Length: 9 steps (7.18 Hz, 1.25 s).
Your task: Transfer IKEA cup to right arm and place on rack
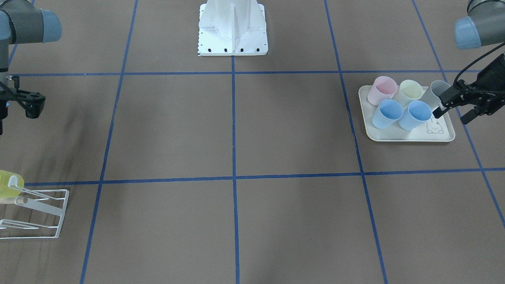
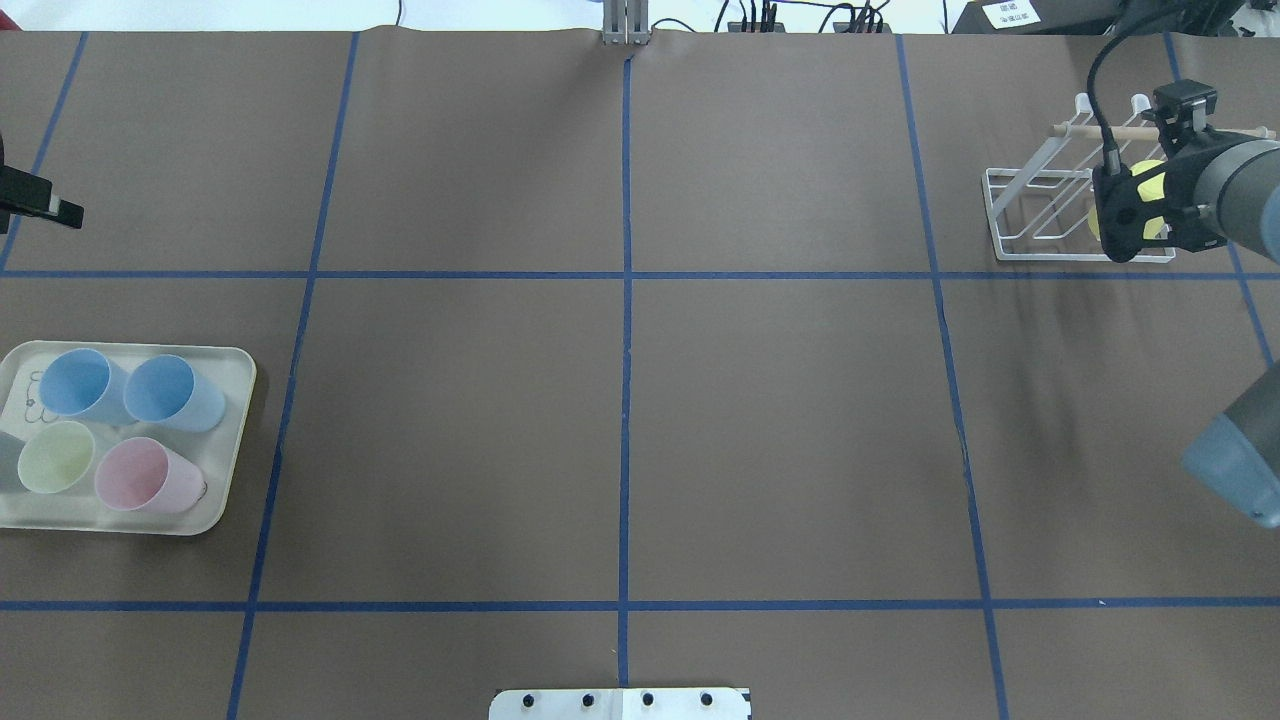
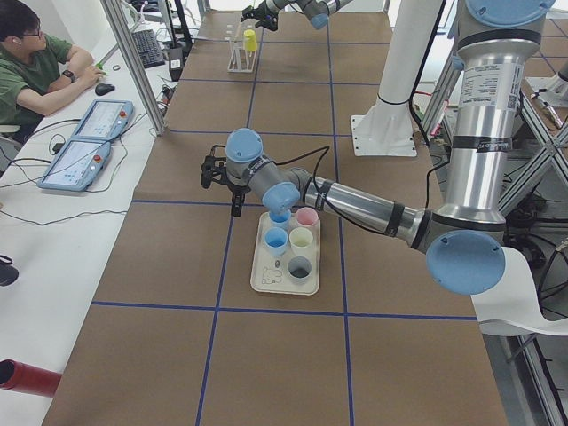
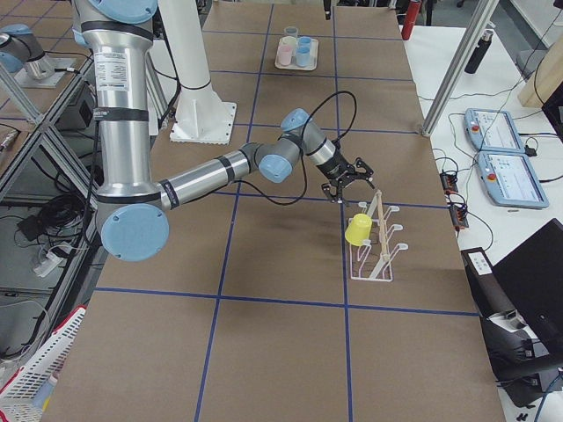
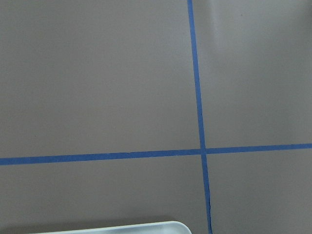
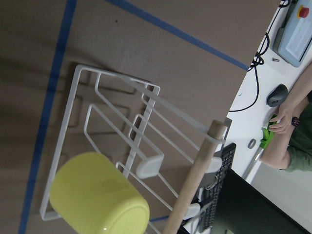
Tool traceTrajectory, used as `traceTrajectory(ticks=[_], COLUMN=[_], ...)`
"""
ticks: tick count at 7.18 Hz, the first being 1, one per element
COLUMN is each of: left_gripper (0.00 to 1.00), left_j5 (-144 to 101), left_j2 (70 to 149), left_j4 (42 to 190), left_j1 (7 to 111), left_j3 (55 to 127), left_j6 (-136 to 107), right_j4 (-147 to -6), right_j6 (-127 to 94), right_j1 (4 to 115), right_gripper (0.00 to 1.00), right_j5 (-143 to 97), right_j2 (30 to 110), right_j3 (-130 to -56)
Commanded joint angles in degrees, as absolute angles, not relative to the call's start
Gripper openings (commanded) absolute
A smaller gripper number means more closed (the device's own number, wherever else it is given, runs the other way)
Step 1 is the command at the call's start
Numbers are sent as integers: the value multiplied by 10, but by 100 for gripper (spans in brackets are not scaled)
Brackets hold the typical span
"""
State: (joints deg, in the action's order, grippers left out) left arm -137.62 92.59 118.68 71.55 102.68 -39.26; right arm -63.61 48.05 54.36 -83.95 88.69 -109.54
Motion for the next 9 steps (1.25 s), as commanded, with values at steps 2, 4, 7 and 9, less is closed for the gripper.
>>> traceTrajectory(ticks=[2,4,7,9], left_gripper=[100,100,100,100], left_j5=[-1309,-1303,-1302,-1244], left_j2=[855,817,793,793], left_j4=[1187,1209,1232,1266], left_j1=[699,685,633,582], left_j3=[1041,1042,1035,1026], left_j6=[-276,-263,-292,-351], right_j4=[-633,-633,-638,-640], right_j6=[131,-50,-136,-136], right_j1=[575,574,573,573], right_gripper=[100,100,100,100], right_j5=[-1010,-1072,-1142,-1150], right_j2=[887,886,879,879], right_j3=[-1125,-1159,-1161,-1158])
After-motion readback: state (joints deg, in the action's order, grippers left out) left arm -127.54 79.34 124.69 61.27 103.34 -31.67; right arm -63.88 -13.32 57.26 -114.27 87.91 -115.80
